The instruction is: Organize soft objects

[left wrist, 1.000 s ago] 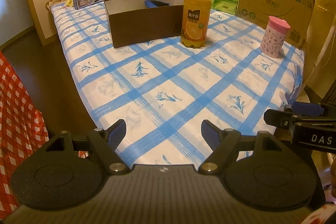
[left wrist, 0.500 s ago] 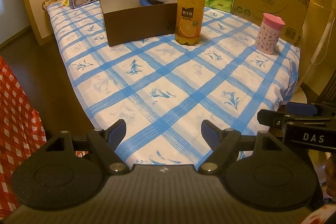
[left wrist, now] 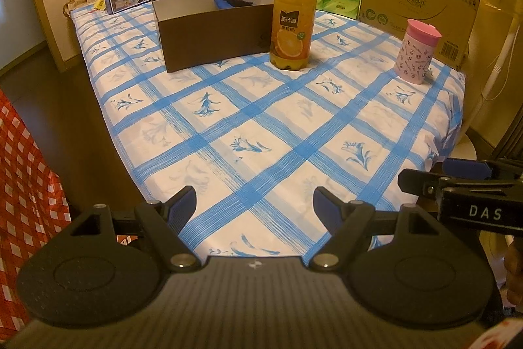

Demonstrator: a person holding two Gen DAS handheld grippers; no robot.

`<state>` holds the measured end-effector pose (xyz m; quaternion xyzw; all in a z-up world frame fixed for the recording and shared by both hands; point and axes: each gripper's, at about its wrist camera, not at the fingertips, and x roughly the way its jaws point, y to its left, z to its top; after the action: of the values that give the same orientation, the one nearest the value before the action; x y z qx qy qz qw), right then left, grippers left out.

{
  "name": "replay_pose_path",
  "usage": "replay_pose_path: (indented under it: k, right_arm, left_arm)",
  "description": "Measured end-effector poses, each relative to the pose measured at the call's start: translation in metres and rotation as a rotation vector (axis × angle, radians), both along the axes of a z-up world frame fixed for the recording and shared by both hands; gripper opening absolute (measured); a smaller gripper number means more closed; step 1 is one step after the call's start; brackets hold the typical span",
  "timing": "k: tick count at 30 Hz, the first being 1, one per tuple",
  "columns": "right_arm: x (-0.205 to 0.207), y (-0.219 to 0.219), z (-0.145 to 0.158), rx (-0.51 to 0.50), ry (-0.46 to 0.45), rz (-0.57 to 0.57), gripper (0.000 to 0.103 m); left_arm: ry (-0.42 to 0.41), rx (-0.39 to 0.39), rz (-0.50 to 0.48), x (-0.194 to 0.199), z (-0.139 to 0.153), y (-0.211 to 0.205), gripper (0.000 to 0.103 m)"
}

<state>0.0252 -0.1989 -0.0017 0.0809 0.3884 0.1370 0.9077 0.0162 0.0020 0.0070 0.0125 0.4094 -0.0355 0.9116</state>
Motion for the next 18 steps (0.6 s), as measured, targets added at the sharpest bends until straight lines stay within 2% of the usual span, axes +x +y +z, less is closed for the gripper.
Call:
replay_pose_path:
  k: [18]
  right_arm:
    - [0.0002,0.0011,-0.0010,0.002,-0.002,0.002,0.074]
  left_arm:
    - [0.001,0.001,0.001,0.0001,-0.0007,-0.0005,0.077]
